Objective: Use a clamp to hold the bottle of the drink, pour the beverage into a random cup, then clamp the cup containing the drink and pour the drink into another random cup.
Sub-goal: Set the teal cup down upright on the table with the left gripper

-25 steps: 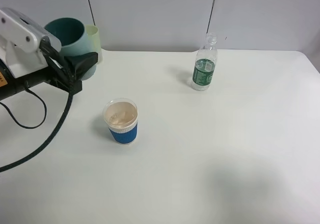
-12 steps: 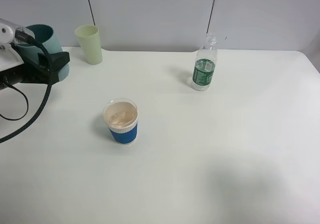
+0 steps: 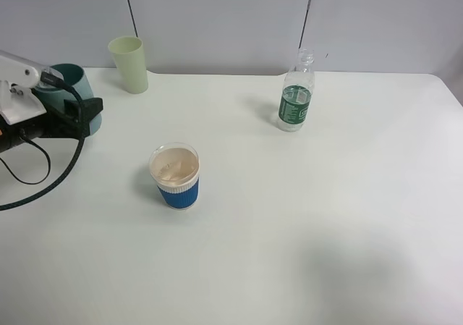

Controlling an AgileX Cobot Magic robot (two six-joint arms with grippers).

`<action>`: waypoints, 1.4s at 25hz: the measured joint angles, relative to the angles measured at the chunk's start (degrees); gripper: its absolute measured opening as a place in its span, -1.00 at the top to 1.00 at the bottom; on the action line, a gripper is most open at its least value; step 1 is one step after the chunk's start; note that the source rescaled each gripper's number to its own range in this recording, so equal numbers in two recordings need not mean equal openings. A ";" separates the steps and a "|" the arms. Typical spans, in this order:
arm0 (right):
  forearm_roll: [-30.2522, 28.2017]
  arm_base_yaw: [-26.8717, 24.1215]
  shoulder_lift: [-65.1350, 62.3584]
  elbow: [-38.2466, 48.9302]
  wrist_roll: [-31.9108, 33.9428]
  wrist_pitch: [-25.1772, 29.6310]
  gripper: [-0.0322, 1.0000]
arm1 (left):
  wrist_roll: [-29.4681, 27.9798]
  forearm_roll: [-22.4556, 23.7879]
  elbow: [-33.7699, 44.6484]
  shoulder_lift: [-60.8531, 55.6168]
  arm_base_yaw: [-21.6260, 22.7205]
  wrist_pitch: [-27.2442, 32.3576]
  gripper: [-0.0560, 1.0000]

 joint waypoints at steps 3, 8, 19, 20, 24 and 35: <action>0.00 0.00 0.00 0.00 0.00 0.00 -0.65 | 3.52 0.00 -0.07 3.49 0.00 -2.78 0.87; 0.00 0.00 0.00 0.00 0.00 0.00 -0.65 | 7.03 0.00 -0.87 7.68 0.00 -4.48 0.87; 0.00 0.00 0.00 0.00 0.00 0.00 -0.65 | 7.03 0.79 -6.92 13.72 0.00 -5.96 0.87; 0.00 0.00 0.00 0.00 0.00 0.00 -0.65 | 6.68 1.07 -7.35 14.36 0.00 -6.04 0.87; 0.00 0.00 0.00 0.00 0.00 0.00 -0.65 | 6.11 2.28 -9.41 17.62 0.00 -7.40 0.87; 0.00 0.00 0.00 0.00 0.00 0.00 -0.65 | 5.73 3.71 -12.48 23.14 0.00 -9.28 0.87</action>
